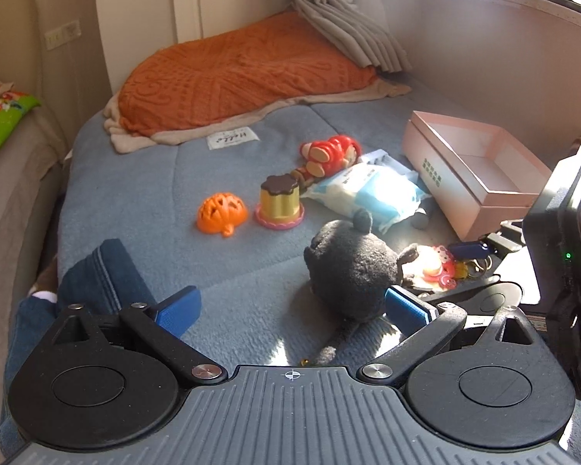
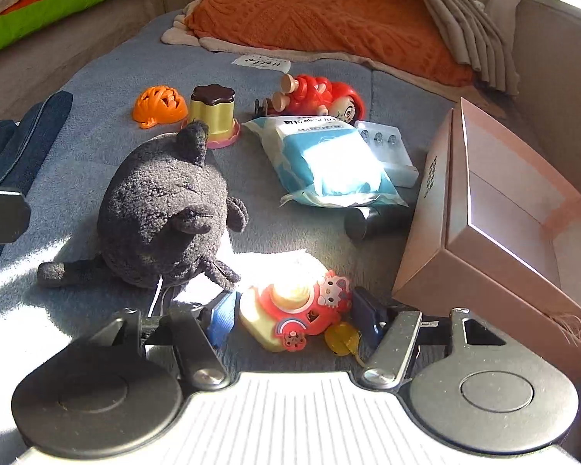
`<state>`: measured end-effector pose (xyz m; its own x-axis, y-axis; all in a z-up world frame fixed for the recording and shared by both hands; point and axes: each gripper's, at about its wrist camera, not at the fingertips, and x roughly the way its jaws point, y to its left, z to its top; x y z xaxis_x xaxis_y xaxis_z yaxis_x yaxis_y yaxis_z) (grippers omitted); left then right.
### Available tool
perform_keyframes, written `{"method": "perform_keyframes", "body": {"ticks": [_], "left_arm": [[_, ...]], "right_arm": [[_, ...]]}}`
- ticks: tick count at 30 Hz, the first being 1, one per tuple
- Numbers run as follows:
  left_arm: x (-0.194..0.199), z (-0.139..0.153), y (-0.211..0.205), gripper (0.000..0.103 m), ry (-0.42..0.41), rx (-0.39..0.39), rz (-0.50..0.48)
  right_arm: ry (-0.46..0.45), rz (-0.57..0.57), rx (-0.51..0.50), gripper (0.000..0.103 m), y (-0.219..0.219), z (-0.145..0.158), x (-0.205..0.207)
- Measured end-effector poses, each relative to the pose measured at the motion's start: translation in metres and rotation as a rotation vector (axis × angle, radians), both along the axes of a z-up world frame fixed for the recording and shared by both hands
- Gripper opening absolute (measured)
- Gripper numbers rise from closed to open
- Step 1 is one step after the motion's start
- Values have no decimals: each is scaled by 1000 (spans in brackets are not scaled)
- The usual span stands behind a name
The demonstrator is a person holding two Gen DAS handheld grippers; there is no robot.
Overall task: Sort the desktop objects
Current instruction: 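Grasp the pink-yellow toy keychain with the right tool while the left tool grasps the gray plush, then carry the pink keychain toy and gray plush in both tools toward the pink box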
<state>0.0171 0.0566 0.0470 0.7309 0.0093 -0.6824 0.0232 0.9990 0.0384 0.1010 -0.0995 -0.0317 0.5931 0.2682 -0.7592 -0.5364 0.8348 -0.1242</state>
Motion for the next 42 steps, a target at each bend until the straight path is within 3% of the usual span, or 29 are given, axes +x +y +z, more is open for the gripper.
{"method": "perform_keyframes", "body": {"ticks": [5, 9, 13, 15, 16, 21, 25, 30, 32, 38, 42], "left_arm": [[26, -13, -20, 103, 41, 14, -35], [55, -31, -41, 103, 106, 34, -33], [72, -47, -62, 103, 119, 64, -58], [77, -53, -70, 95, 121, 120, -52], [79, -55, -73, 86, 119, 149, -47], [75, -52, -75, 80, 104, 203, -86], [61, -43, -87, 77, 72, 263, -218], [32, -32, -101, 81, 27, 242, -454], [28, -35, -101, 99, 40, 263, -427], [24, -50, -86, 98, 173, 236, -389], [24, -51, -76, 100, 147, 314, -345]], "right_arm": [[75, -46, 17, 63, -36, 24, -25], [47, -96, -62, 63, -61, 41, -57], [63, -131, -41, 64, -79, 46, -76], [43, -136, -37, 69, -78, 43, -76], [31, -140, -46, 69, -76, 40, -75], [20, -143, -56, 70, -67, 28, -70], [14, -134, -59, 76, -65, 27, -73], [4, -143, -68, 83, -65, 28, -74], [9, -145, -73, 84, -65, 27, -73], [23, -132, -91, 85, -63, 23, -75], [24, -128, -105, 86, -61, 22, -76]]}}
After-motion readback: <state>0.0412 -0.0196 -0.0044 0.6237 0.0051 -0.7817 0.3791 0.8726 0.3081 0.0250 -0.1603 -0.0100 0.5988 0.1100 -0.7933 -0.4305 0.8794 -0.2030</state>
